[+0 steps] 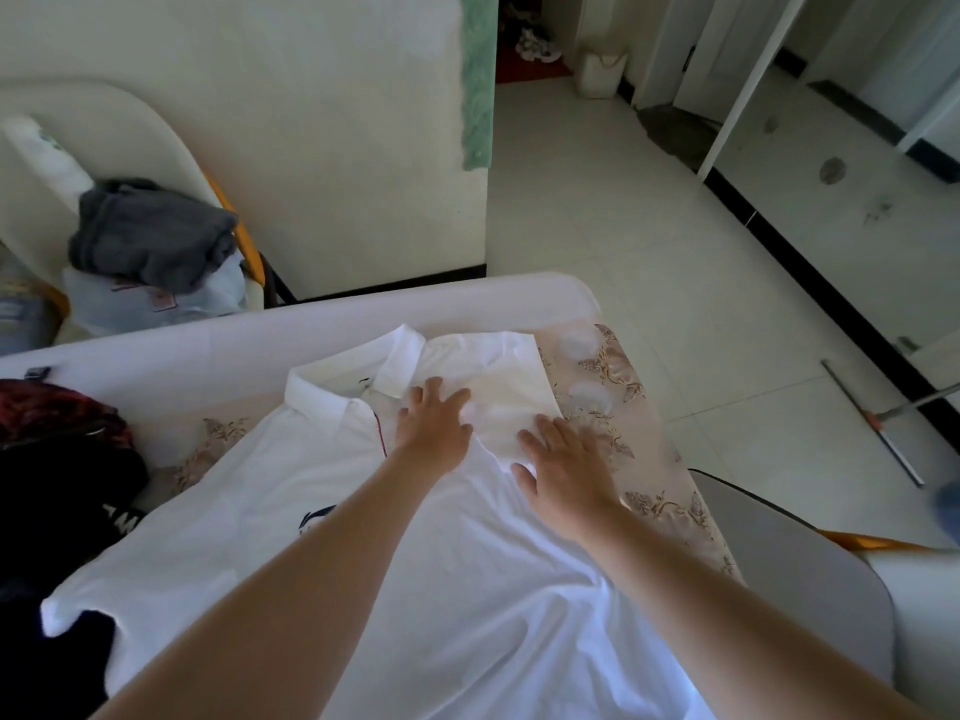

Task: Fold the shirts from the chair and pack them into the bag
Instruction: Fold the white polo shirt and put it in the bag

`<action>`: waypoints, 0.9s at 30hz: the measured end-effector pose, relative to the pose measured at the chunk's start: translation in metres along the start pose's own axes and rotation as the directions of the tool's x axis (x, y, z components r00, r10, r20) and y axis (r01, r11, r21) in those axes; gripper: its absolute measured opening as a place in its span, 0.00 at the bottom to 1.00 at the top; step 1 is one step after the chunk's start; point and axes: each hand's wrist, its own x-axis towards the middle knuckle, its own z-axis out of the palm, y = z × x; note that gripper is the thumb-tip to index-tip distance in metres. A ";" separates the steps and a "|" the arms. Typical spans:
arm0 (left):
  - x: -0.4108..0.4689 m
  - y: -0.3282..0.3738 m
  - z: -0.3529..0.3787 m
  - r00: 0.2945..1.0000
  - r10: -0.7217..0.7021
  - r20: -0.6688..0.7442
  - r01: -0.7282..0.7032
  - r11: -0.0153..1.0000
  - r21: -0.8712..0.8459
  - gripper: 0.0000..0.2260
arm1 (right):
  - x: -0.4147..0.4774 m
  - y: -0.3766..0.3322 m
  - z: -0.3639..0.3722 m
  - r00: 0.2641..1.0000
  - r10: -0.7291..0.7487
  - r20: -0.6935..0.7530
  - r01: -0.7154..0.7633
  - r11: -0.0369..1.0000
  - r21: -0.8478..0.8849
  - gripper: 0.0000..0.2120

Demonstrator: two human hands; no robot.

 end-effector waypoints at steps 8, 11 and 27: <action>-0.094 -0.081 -0.015 0.924 -0.015 -0.382 -0.052 0.985 -0.163 0.18 | 0.017 -0.105 -0.025 0.949 -0.302 -0.089 0.312 0.941 0.132 0.18; -0.139 -0.139 -0.027 0.899 -0.169 -0.404 0.166 0.985 -0.041 0.21 | 0.021 -0.172 -0.031 0.895 -0.440 -0.071 0.445 0.868 0.220 0.18; -0.270 -0.259 -0.051 0.739 -0.321 -0.593 0.242 0.947 -0.211 0.19 | 0.033 -0.377 -0.073 0.719 -0.690 0.084 0.564 0.649 0.510 0.08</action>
